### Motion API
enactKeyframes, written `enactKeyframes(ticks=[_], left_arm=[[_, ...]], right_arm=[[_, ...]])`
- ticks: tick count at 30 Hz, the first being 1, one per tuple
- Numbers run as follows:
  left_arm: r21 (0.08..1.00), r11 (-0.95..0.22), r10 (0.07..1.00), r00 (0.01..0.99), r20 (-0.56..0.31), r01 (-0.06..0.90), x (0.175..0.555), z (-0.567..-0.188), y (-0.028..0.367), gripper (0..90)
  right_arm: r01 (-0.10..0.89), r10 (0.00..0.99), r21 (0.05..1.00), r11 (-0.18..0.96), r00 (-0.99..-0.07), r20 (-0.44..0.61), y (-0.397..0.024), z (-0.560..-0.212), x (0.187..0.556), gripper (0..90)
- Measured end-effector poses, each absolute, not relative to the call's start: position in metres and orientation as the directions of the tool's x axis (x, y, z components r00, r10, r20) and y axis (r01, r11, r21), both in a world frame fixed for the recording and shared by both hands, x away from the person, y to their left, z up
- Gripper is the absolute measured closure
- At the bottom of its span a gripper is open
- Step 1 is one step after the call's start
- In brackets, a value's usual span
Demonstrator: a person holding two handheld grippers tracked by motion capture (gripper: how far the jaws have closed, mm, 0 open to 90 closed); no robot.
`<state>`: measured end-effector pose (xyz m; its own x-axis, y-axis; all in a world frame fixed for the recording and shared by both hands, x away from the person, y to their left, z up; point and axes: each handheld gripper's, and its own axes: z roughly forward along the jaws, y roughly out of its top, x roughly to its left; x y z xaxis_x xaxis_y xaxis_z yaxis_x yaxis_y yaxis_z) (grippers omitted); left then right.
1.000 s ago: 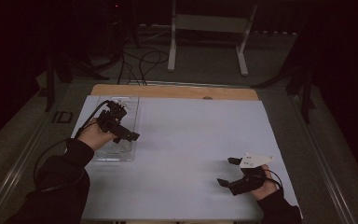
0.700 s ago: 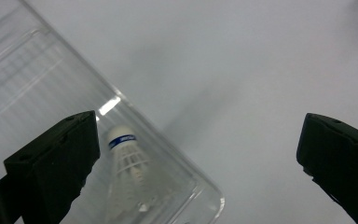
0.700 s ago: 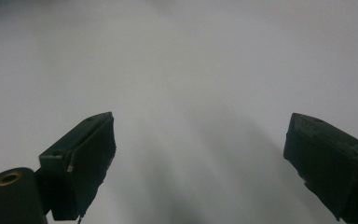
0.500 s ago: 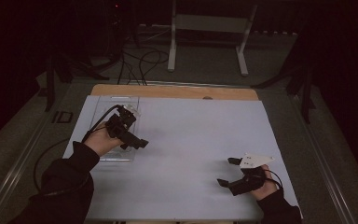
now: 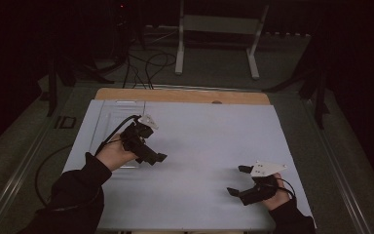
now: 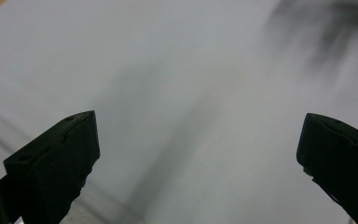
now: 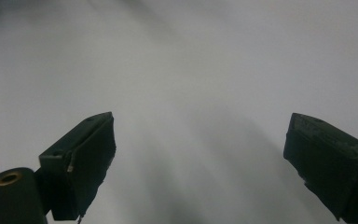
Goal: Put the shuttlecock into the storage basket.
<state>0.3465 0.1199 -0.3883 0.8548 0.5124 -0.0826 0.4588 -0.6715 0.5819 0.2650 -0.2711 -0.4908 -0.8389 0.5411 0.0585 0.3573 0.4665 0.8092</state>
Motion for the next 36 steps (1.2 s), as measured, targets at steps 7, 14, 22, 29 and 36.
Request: enactKeyframes(ticks=[7, 14, 22, 29, 36], left_arm=[[0.6, -0.678, 0.477, 0.875, -0.081, 0.425, 0.337, -0.395, 0.11, 0.0], [0.616, -0.68, 0.425, 0.898, -0.109, 0.397, 0.329, -0.402, 0.102, 0.0], [0.638, -0.676, 0.379, 0.916, -0.128, 0.369, 0.317, -0.408, 0.102, 0.0], [0.649, -0.674, 0.345, 0.927, -0.148, 0.355, 0.306, -0.422, 0.102, 0.0], [0.668, -0.659, 0.32, 0.933, -0.167, 0.346, 0.298, -0.438, 0.108, 0.0]], right_arm=[[0.354, 0.538, 0.811, 0.466, -0.841, 0.058, -0.271, -0.49, 0.264, 8.8], [0.355, 0.539, 0.812, 0.464, -0.84, 0.059, -0.271, -0.49, 0.264, 8.8], [0.354, 0.546, 0.814, 0.461, -0.836, 0.055, -0.275, -0.491, 0.263, 8.8], [0.353, 0.549, 0.812, 0.464, -0.834, 0.049, -0.275, -0.49, 0.262, 8.8], [0.354, 0.552, 0.815, 0.459, -0.832, 0.05, -0.275, -0.49, 0.261, 8.8]])
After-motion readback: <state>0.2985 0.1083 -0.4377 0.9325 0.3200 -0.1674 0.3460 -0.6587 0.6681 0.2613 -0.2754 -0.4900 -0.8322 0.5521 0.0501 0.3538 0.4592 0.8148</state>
